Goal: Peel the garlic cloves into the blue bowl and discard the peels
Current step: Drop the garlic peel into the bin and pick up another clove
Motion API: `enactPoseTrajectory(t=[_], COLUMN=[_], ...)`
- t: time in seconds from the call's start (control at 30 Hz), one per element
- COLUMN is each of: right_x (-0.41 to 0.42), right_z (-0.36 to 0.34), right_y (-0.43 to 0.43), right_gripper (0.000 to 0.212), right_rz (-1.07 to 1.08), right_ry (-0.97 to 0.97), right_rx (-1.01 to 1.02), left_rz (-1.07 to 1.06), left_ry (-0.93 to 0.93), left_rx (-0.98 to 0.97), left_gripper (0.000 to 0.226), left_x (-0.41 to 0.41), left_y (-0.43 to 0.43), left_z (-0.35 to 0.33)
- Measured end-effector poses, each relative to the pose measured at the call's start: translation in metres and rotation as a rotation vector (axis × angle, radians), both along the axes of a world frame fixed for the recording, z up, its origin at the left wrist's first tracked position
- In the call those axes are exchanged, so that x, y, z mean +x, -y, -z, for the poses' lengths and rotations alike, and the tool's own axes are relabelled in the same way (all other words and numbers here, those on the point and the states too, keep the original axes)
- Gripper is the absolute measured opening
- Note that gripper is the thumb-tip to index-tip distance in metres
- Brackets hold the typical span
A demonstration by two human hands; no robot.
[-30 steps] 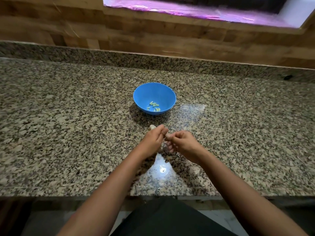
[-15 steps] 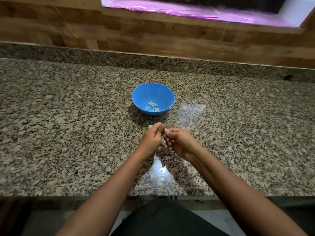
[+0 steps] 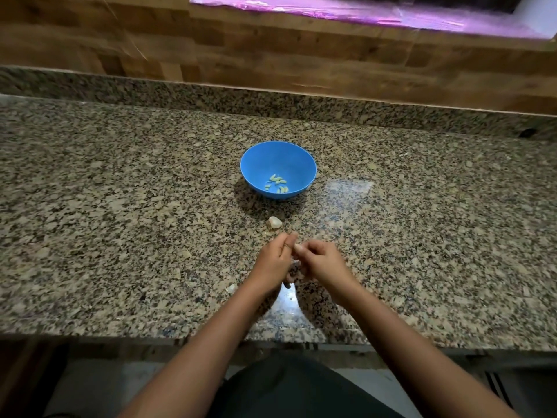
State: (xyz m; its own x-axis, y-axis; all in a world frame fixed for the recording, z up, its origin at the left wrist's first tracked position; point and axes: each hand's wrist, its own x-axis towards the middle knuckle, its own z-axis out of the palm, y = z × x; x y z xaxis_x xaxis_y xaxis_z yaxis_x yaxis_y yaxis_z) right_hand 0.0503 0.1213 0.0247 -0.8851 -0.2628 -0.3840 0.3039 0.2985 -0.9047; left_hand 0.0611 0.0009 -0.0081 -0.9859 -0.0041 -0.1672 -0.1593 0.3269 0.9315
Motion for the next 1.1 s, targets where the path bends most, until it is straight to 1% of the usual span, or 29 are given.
enactPoseTrajectory(t=[0.03, 0.07, 0.17, 0.27, 0.3, 0.33, 0.37, 0.4, 0.47, 0.5, 0.53, 0.57, 0.6, 0.67, 0.7, 0.73, 0.77, 0.8, 0.83, 0.87, 0.9, 0.93, 0.97, 1.0, 1.03, 1.07, 1.1], right_x=[0.002, 0.002, -0.001, -0.004, -0.005, -0.006, -0.006, -0.006, -0.007, -0.007, -0.008, -0.009, -0.011, -0.012, -0.013, -0.013, -0.012, -0.011, -0.010, -0.010, -0.010, -0.009, -0.011, -0.013, -0.015, -0.016, -0.016], right_z=[0.001, 0.003, -0.002, -0.008, -0.011, -0.012, -0.011, -0.009, -0.006, -0.004, -0.002, -0.003, -0.006, -0.013, -0.015, -0.016, -0.016, -0.014, -0.012, -0.008, -0.004, -0.002, -0.001, -0.001, -0.005, -0.008, -0.012], right_y=[-0.001, -0.001, 0.000, -0.002, -0.003, -0.004, -0.006, -0.008, -0.010, -0.010, -0.010, -0.009, -0.009, -0.004, -0.002, 0.000, 0.002, 0.003, 0.003, 0.001, 0.000, 0.000, 0.000, -0.002, -0.003, -0.003, -0.004], right_gripper=[0.022, 0.022, 0.018, 0.017, 0.015, 0.013, 0.012, 0.011, 0.011, 0.011, 0.013, 0.015, 0.016, 0.017, 0.018, 0.019, 0.019, 0.018, 0.017, 0.015, 0.013, 0.012, 0.012, 0.014, 0.015, 0.016, 0.015], right_rz=[-0.053, -0.084, -0.039, 0.021, 0.012, -0.013, -0.049, -0.090, -0.175, -0.208, -0.213, -0.176, -0.093, 0.027, 0.073, 0.095, 0.097, 0.076, 0.035, -0.011, -0.058, -0.081, -0.082, -0.053, -0.026, -0.010, -0.009], right_ry=[-0.113, -0.158, -0.140, -0.089, -0.073, -0.083, -0.138, -0.254, -0.592, -0.704, -0.727, -0.612, -0.389, 0.082, 0.212, 0.252, 0.204, 0.072, -0.114, -0.309, -0.460, -0.523, -0.499, -0.379, -0.197, -0.024, 0.081], right_rx=[0.112, 0.157, 0.086, -0.053, -0.067, -0.036, 0.043, 0.172, 0.433, 0.496, 0.506, 0.428, 0.250, -0.195, -0.321, -0.351, -0.308, -0.182, 0.007, 0.210, 0.369, 0.433, 0.407, 0.282, 0.091, -0.101, -0.204], left_rz=[0.018, 0.031, 0.021, 0.032, 0.039, 0.042, 0.044, 0.044, 0.034, 0.034, 0.036, 0.038, 0.044, 0.055, 0.050, 0.032, 0.005, -0.022, -0.042, -0.047, -0.037, -0.026, -0.024, -0.029, -0.035, -0.039, -0.040], left_ry=[0.009, 0.011, 0.012, 0.038, 0.053, 0.072, 0.094, 0.127, 0.237, 0.280, 0.285, 0.239, 0.163, 0.026, -0.011, -0.039, -0.054, -0.048, -0.019, 0.033, 0.100, 0.173, 0.226, 0.242, 0.218, 0.168, 0.102], left_rx=[0.009, 0.025, 0.131, 0.317, 0.362, 0.389, 0.402, 0.416, 0.496, 0.537, 0.541, 0.493, 0.429, 0.335, 0.303, 0.263, 0.213, 0.185, 0.192, 0.228, 0.293, 0.384, 0.477, 0.543, 0.543, 0.475, 0.352], left_gripper=[0.031, 0.032, 0.032, 0.030, 0.029, 0.028, 0.027, 0.027, 0.027, 0.027, 0.027, 0.027, 0.026, 0.025, 0.025, 0.025, 0.027, 0.029, 0.030, 0.031, 0.031, 0.030, 0.030, 0.029, 0.030, 0.031, 0.032], left_x=[0.000, -0.001, -0.003, -0.004, -0.004, -0.005, -0.006, -0.007, -0.009, -0.009, -0.009, -0.010, -0.010, -0.011, -0.012, -0.013, -0.013, -0.014, -0.014, -0.015, -0.016, -0.016, -0.017, -0.017, -0.018, -0.019, -0.019], left_y=[0.002, 0.003, 0.006, 0.006, 0.006, 0.006, 0.006, 0.007, 0.006, 0.005, 0.005, 0.005, 0.004, 0.006, 0.006, 0.007, 0.007, 0.007, 0.007, 0.006, 0.006, 0.005, 0.005, 0.005, 0.004, 0.003, 0.003], left_z=[0.001, 0.002, 0.001, -0.004, -0.006, -0.008, -0.009, -0.010, -0.013, -0.015, -0.017, -0.017, -0.016, -0.015, -0.015, -0.014, -0.012, -0.011, -0.011, -0.011, -0.012, -0.013, -0.014, -0.016, -0.015, -0.013, -0.012])
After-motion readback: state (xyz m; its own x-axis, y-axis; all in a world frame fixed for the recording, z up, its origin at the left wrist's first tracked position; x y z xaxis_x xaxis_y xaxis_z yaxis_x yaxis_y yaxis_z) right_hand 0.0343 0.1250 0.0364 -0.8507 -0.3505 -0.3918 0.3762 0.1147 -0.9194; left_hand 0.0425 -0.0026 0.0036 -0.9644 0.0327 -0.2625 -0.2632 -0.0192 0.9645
